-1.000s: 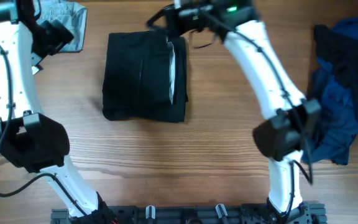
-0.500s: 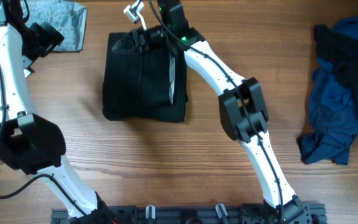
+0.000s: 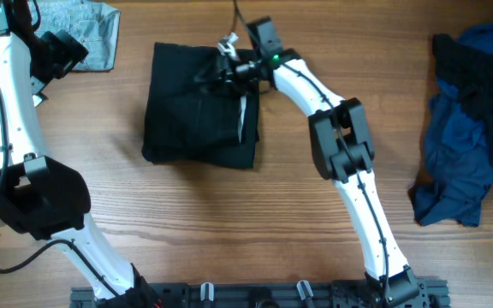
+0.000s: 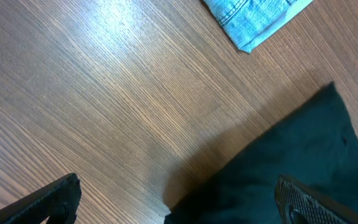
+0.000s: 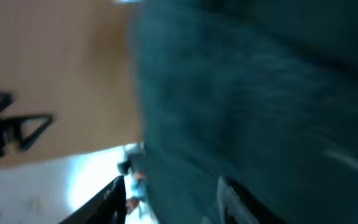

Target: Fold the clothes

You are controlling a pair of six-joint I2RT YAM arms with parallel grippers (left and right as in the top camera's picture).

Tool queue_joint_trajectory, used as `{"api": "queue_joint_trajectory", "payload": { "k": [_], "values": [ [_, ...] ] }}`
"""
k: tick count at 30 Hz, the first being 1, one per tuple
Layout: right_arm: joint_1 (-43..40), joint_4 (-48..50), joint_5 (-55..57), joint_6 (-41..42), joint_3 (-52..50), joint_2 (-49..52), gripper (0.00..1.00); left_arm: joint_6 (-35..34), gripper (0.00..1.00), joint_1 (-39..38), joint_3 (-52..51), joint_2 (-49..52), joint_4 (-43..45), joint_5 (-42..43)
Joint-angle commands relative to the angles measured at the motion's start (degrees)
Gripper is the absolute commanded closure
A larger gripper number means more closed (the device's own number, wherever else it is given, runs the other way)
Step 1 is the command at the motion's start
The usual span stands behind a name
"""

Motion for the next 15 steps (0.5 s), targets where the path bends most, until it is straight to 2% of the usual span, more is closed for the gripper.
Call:
{"api": "queue_joint_trajectory", "payload": {
  "k": [1,4,11,15],
  "values": [
    [-2.49,-10.71,12.98,-12.35,-0.28,0.17,0.48,-0.76,0.00,0.26,1.11,-1.49,0.13,-0.52],
    [-3.80,-13.14,11.34,-13.79,-0.20,-0.76,0.42,-0.76,0.00,0.26,1.11,-1.49,0.11,-0.55],
    [-4.31,-0.46,11.17,-11.08,-0.17,-11.10,0.33,-0.76,0.00,0.26,1.11,-1.49,0.13,-0.55],
    [-3.93,0.22,8.85,-9.70,-0.17,-17.05,0.28,-0.76,0.00,0.26,1.11,-1.49,0.13,-0.55]
  ]
}}
